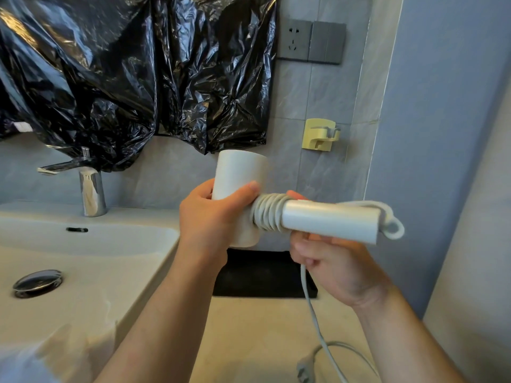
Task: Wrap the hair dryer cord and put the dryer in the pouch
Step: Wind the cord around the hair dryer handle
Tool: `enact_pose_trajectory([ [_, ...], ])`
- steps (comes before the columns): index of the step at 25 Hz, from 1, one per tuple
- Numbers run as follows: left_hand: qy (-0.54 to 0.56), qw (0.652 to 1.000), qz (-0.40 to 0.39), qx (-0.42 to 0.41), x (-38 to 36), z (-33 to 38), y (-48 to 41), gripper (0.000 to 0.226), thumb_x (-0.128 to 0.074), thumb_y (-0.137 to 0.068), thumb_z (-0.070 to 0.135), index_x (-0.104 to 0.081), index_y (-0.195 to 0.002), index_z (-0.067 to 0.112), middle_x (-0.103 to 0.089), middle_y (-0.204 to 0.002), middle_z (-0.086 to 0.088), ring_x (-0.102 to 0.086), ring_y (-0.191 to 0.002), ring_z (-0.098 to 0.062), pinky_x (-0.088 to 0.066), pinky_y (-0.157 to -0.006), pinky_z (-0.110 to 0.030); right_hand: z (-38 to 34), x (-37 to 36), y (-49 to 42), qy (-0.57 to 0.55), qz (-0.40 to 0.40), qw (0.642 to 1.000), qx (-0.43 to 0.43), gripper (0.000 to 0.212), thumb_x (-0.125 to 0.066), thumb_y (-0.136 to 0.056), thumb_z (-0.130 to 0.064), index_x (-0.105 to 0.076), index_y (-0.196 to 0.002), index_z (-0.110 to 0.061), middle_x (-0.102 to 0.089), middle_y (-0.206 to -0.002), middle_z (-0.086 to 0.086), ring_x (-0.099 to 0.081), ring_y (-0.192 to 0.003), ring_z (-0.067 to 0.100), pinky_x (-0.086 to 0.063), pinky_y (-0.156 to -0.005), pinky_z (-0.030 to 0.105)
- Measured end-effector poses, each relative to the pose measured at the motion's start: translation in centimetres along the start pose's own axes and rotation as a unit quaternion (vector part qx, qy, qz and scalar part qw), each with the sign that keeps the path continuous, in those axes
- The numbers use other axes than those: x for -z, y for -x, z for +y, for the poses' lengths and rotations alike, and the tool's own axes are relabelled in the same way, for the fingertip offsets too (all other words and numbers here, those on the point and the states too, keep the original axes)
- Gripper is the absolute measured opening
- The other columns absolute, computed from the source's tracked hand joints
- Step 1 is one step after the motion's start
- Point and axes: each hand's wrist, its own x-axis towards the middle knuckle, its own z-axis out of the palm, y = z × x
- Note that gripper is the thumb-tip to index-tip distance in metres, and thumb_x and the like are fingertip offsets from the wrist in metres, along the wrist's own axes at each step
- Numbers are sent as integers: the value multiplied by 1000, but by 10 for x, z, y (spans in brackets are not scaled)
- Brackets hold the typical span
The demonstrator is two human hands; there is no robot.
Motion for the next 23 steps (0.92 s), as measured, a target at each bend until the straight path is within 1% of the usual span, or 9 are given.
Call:
enact_pose_trajectory([
  [3, -27, 999, 30, 14, -3, -4, 0, 39, -84, -64, 36, -70, -88, 9, -70, -75, 0, -64, -63, -15, -51, -51, -28, 7, -8, -3, 34, 24, 998, 37, 61, -86, -67, -32, -64, -122, -20, -51, -73, -7, -33, -57, 7, -30, -47, 18],
  [5, -40, 998, -23, 51, -1, -4, -1, 48, -84, -63, 39, -67, -97, 9, -71, -82, -3, -67, -66, -15, -53, -52, -29, 4, -4, -4, 45, 29, 998, 43, 63, -86, -63, -41, -67, -119, -20, -47, -71, -6, -31, -55, 7, -28, -47, 17],
  [8, 50, 974, -162, 152, 4, 1, -1, 48, -83, -63, 35, -65, -101, 11, -72, -79, -7, -70, -68, -20, -57, -57, -37, -7, 4, -3, 25, 5, 999, 38, 64, -84, -63, -44, -67, -119, -17, -43, -71, -4, -29, -55, 7, -28, -46, 17],
  [10, 70, 969, -176, 158, 6, 2, -1, 47, -78, -67, 32, -63, -106, 11, -71, -84, -10, -71, -71, -23, -57, -59, -40, -9, 7, -2, 29, 3, 999, 32, 59, -83, -64, -45, -68, -115, -18, -40, -71, -3, -29, -55, 7, -28, -46, 17],
  [14, 16, 997, -61, 50, 0, -2, 0, 45, -76, -62, 34, -63, -100, 14, -70, -84, -7, -70, -72, -21, -59, -58, -41, -11, 1, -2, 72, 87, 993, 12, 32, -72, -77, -39, -69, -101, -18, -45, -71, -2, -32, -52, 5, -30, -44, 16],
  [16, -31, 999, 7, -18, -4, -2, 2, 40, -78, -58, 34, -63, -92, 20, -69, -77, 3, -68, -65, -9, -58, -54, -35, -11, -4, -2, 133, 157, 978, -31, 20, -56, -93, -28, -64, -105, -15, -51, -81, 2, -33, -50, 5, -28, -43, 17],
  [18, -76, 993, 36, -84, -6, -4, 6, 43, -81, -57, 34, -61, -93, 22, -67, -78, 7, -63, -61, 0, -53, -53, -25, -9, -9, -4, 213, 200, 953, -78, 24, -45, -100, -28, -61, -102, -11, -54, -81, 3, -34, -48, 5, -28, -42, 19],
  [21, -165, 974, 59, -145, -7, -4, 10, 54, -86, -59, 35, -55, -103, 28, -63, -85, 14, -61, -71, 3, -47, -56, -17, -9, -13, -4, 326, 193, 918, -118, 28, -46, -100, -32, -62, -94, -10, -52, -66, -1, -39, -46, 8, -32, -42, 24],
  [23, -216, 958, 77, -169, -3, -4, 10, 60, -83, -58, 40, -52, -109, 35, -60, -88, 20, -61, -79, 3, -49, -63, -23, -14, -14, 0, 446, 146, 871, -145, 22, -51, -96, -31, -63, -84, -17, -53, -58, -2, -47, -44, 9, -40, -48, 26],
])
